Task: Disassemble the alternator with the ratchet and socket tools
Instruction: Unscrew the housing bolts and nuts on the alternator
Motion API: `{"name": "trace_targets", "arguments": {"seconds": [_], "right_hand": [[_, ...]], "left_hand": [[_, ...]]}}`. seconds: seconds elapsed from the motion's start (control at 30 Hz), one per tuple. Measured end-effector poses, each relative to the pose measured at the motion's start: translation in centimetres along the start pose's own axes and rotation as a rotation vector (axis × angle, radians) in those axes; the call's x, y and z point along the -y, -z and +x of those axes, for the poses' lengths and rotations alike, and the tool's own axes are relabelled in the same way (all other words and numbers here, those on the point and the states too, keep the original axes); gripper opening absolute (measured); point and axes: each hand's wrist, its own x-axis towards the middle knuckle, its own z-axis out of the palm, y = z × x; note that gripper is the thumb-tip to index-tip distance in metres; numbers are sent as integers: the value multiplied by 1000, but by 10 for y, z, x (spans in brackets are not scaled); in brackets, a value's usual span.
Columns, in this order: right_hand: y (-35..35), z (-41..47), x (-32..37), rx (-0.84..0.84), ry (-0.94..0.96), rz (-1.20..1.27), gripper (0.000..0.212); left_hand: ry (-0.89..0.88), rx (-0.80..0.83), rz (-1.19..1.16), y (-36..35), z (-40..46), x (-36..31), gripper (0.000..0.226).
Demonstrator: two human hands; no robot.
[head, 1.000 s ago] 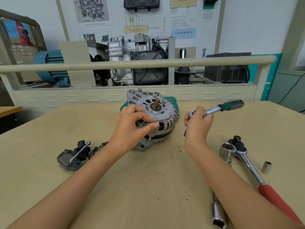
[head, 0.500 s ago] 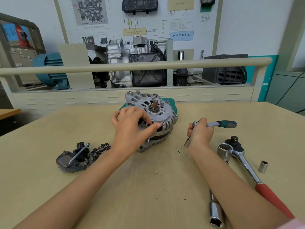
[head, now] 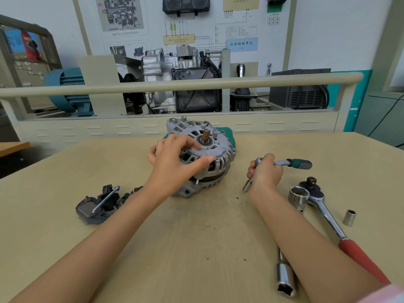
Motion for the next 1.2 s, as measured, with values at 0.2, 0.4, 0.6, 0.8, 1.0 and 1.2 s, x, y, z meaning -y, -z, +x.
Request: {"name": "trace_targets", "arguments": {"seconds": [0.2,0.4,0.6,0.8,1.0,1.2], "right_hand": [[0,-1,1,-12,-21,14,9],[0,-2,1,-9,-35,31,9],[0,-1,1,-33,-37,56,27],[1,-2,2,-64,-54,76,33],[2,-2,3,-76,-87,96,30],[2,-3,4,-67,-85,93,31]], "left_hand": [[-64,130,-5,8,3,7,6],[-103,-41,37,-1,2,5,19],[-109,-137,98,-7,-2,3,27],[-150,17,71,2,0,2,25],[-95,159,-23,10,7,6,9],[-94,3,-16,0,4,0,20]]}}
